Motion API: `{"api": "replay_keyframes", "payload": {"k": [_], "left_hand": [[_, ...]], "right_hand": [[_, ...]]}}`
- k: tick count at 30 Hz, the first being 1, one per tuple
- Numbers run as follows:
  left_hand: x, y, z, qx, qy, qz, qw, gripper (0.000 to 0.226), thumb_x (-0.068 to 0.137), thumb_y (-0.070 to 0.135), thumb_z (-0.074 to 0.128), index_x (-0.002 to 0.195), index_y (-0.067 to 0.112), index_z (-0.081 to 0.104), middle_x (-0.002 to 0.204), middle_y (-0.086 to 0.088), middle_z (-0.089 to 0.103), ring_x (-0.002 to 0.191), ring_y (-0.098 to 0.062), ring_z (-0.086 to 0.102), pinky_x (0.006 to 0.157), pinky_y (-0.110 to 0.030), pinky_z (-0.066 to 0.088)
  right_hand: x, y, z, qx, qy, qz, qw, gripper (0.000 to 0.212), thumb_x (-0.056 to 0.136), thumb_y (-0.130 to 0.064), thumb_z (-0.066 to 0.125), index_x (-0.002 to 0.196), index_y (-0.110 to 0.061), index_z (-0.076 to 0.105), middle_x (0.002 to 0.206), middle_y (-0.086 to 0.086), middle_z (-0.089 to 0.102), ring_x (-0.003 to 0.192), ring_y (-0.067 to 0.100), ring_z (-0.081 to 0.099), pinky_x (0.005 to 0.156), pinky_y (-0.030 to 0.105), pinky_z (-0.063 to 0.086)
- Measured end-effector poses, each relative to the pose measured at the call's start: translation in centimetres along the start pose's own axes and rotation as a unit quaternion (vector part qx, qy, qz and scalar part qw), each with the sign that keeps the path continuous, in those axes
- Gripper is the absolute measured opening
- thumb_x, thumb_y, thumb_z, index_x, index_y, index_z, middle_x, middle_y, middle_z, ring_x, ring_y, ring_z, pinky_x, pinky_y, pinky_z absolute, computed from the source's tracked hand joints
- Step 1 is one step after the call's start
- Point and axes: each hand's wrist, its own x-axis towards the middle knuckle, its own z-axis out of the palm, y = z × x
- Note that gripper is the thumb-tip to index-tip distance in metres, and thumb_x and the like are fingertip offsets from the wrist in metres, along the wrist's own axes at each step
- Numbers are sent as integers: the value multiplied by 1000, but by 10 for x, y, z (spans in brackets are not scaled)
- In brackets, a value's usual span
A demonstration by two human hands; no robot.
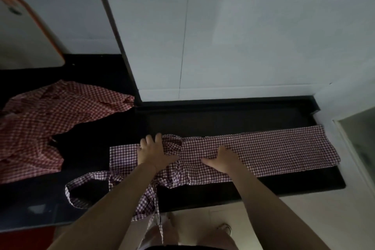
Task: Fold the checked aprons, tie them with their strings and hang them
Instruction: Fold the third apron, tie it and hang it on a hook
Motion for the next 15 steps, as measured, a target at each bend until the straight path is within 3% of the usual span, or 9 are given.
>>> {"api": "replay_keyframes", "payload": {"k": [4, 9, 12, 15], "left_hand": [[-2, -17, 13, 85, -3, 26, 996, 121, 69, 78, 64, 156, 23, 0, 160, -14, 5, 147, -40, 6, 118, -50, 22], [7, -40, 6, 54, -15, 66, 996, 115, 69, 71, 70, 156, 30, 7, 159, -6, 8, 148, -40, -1, 120, -49, 16], [7, -41, -2, 45, 18, 83, 995, 92, 74, 59, 73, 149, 27, 29, 153, -6, 21, 145, -33, 13, 116, -47, 24], [6, -39, -9, 59, 83, 92, 991, 65, 85, 38, 67, 142, 24, 39, 146, -6, 30, 136, -27, 27, 109, -42, 34]], "right_hand": [[-2, -7, 2, -15, 13, 25, 1000, 123, 56, -90, 57, 147, -13, 27, 149, 16, 39, 133, 37, 43, 108, 52, 40], [-1, -8, 4, -2, 23, 31, 999, 123, 57, -90, 59, 147, -12, 28, 149, 15, 40, 133, 35, 44, 109, 51, 40], [-15, -29, -6, -96, 21, 20, 995, 87, 76, -75, 60, 136, -13, 46, 135, 9, 55, 121, 29, 55, 100, 44, 47], [-30, -61, -11, -135, 60, -87, 985, 44, 95, -41, 57, 130, -15, 53, 133, 6, 58, 119, 24, 57, 100, 39, 45]]}}
